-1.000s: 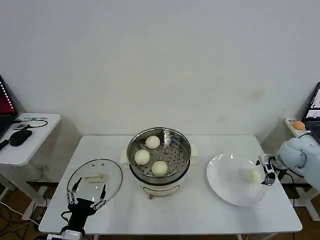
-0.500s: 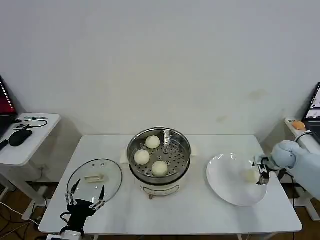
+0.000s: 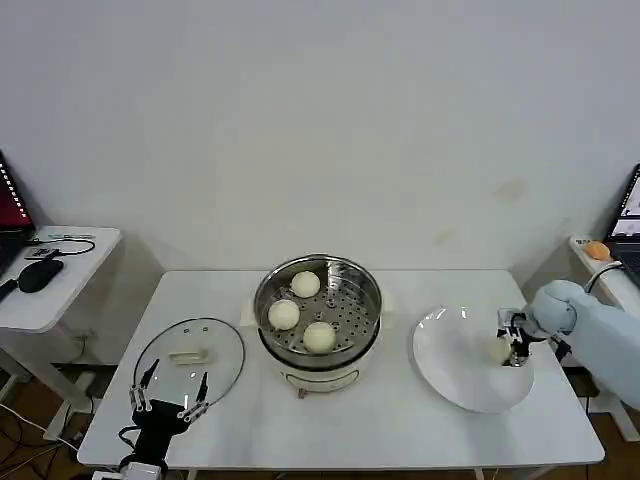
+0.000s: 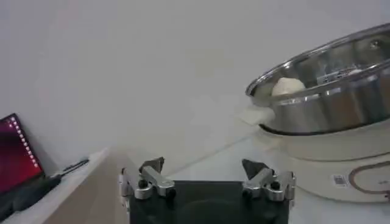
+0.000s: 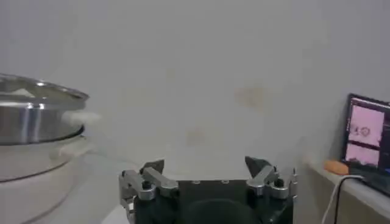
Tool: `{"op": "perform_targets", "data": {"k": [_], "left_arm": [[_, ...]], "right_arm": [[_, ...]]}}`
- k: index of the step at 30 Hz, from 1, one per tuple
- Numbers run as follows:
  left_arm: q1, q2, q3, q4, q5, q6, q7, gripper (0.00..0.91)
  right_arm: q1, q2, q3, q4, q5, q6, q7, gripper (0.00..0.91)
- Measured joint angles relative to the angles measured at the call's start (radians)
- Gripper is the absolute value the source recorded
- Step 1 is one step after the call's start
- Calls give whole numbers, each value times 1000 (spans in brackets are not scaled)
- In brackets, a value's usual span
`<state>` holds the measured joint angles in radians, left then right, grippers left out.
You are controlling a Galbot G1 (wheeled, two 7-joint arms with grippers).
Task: Take steamed baozi put them in steamer then cover it.
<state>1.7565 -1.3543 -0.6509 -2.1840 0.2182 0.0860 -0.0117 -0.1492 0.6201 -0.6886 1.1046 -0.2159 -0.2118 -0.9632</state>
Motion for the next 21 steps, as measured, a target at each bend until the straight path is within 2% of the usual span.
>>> {"op": "perform_targets", "data": {"k": [12,21], "left_arm": [[0,1,-3,0,6,2,-3,907],[-12,-4,6,-3,15,6,-4,907]], "right_arm": [[56,-17,-36,40,17,-16,-32,615],[265,-43,-143,140,116,-53,-42,615]]}}
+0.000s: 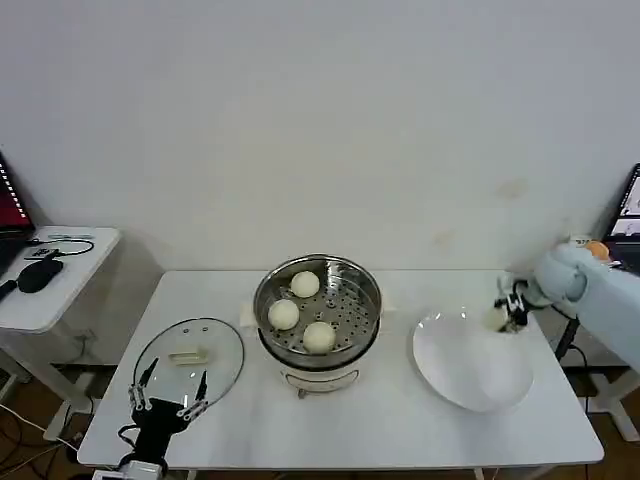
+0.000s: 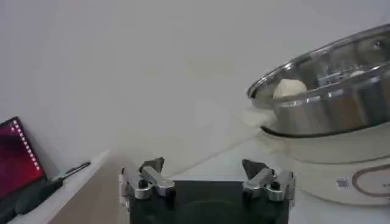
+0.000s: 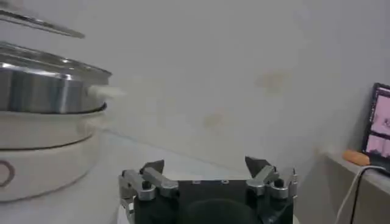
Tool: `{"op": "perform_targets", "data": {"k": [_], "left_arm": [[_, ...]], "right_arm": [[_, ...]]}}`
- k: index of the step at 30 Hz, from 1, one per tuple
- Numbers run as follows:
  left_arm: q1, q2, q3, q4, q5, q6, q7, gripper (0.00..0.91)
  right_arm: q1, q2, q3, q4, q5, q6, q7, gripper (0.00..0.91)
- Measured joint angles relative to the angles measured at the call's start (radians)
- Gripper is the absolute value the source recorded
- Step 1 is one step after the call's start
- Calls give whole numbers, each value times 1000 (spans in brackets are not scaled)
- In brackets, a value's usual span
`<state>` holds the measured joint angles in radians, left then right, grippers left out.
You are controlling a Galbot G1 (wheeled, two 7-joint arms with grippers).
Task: Take steamed baozi put them in steamer then cover it.
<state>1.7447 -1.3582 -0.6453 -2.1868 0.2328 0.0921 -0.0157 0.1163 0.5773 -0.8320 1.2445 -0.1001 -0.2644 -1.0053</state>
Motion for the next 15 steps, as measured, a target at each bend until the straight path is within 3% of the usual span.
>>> {"op": "perform_targets", "data": {"k": [7,15], "left_arm": [[-6,0,1,-9,3,2,-1,907],[-16,-3,-4,-13,11,7,-3,907]], "right_arm": [[204,22,-121,107,124,-45,15,615],[382,139,-259,176,298,-135,83,625]]}}
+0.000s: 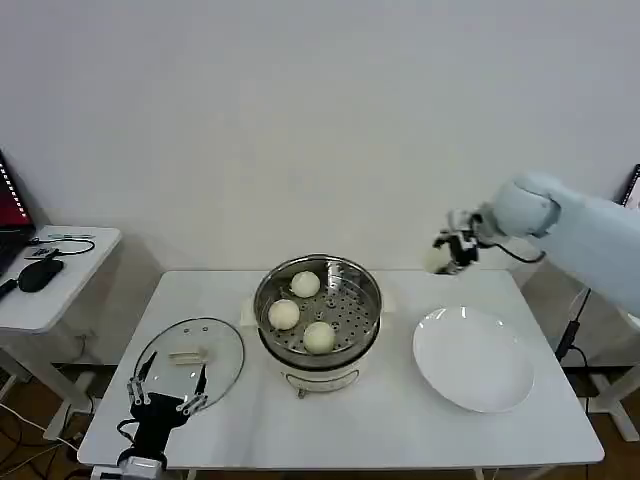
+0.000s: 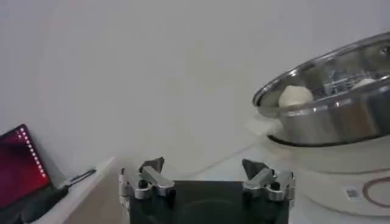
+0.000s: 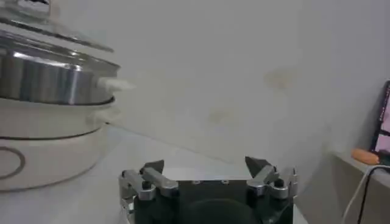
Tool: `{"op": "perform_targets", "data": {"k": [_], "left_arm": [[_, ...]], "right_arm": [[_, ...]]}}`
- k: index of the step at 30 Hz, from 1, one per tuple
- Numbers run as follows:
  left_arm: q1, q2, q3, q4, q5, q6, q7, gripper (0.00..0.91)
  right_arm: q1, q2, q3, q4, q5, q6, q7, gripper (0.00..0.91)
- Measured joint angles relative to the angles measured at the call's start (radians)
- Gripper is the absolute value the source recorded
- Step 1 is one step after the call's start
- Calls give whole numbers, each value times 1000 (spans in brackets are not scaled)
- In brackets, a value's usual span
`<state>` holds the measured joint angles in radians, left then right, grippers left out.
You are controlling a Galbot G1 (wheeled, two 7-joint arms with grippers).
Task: Take steamed baozi put them in steamer then cover it.
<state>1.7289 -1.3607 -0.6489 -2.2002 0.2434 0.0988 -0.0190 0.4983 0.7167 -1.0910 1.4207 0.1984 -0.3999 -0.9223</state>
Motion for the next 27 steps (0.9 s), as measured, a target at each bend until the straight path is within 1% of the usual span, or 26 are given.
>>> {"op": "perform_targets", "data": {"k": [10,14,20,27], "left_arm": [[-13,-5,-11,-4,2,5,1,907],[-15,-4,-15,-2,-1,4,1,907],[-17,-3,-24,4,-7,2,1,907],[-25,2,-29,7,-11,3,1,907]], "right_arm": [[72,196,-117,15,236,-153,143,625],[75,264,-143,2,310,-207,185,625],[56,340,-176,-24,365,-257,217,625],[18,388,-201,-58,382,-288,234,625]]}}
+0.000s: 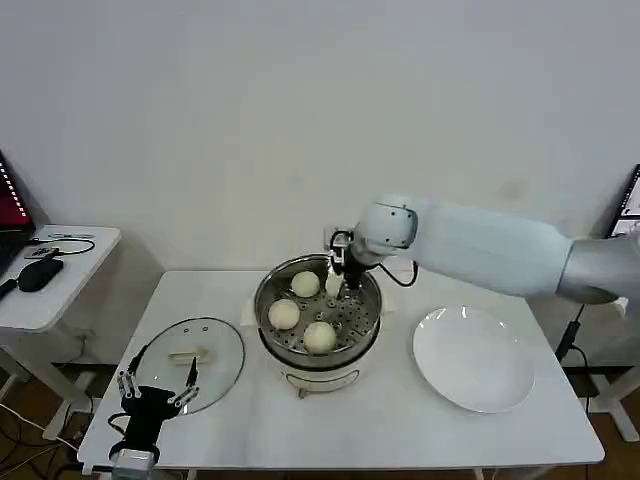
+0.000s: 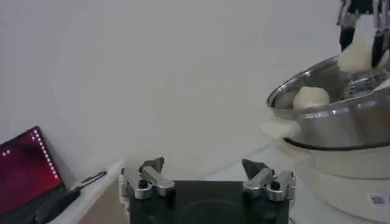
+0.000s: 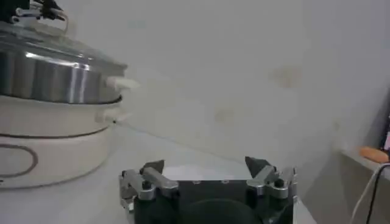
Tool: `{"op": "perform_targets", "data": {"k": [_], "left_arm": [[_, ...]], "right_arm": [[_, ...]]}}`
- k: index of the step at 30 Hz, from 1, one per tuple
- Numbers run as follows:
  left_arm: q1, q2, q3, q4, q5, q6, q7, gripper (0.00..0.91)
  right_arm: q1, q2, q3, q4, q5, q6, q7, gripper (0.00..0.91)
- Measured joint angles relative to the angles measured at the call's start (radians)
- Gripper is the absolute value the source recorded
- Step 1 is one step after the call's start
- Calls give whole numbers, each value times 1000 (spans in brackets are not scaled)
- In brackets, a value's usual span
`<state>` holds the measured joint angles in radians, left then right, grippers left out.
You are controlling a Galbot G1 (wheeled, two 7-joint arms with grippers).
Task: Take steamed baozi put them in steamer then cover it.
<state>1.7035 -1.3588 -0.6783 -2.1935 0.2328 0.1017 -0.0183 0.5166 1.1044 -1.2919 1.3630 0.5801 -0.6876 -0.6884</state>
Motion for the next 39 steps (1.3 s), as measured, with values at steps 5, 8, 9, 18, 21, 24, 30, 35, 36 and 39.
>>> {"op": "perform_targets", "data": {"k": [5,8,9,18,21,24,30,35,36,39], "left_arm": [[-4,2,-2,4,-2,1,0,907],[-4,3,-7,4,-4,1,1,907],[-4,4,-8,3,-5,1,1,907],[-1,4,-13,2,-7,1,1,907],[-1,3,-13,2,-7,1,1,907],[0,3,-13,2,-6,1,1,907],[-1,4,-15,-2,-11,4,1,907],[-5,6,-10,-4,-21,12,-1,907],[-6,6,-9,-3,-22,13,-1,907],[-6,6,-6,2,-24,13,1,907]], "right_arm": [[-25,26,-6,-24,-1,-8,4,625],[-38,37,-6,-37,-6,-11,4,625],[-42,40,-6,-40,-7,-12,5,625],[-67,45,-6,-55,-27,-16,2,907],[-71,44,-6,-56,-30,-13,0,907],[-76,41,-1,-54,-36,-12,0,907],[-72,25,13,-39,-52,-12,3,907],[-51,-14,35,2,-51,-16,21,907],[-49,-25,42,14,-49,-16,28,907],[-48,-69,66,62,-42,-15,65,907]]}}
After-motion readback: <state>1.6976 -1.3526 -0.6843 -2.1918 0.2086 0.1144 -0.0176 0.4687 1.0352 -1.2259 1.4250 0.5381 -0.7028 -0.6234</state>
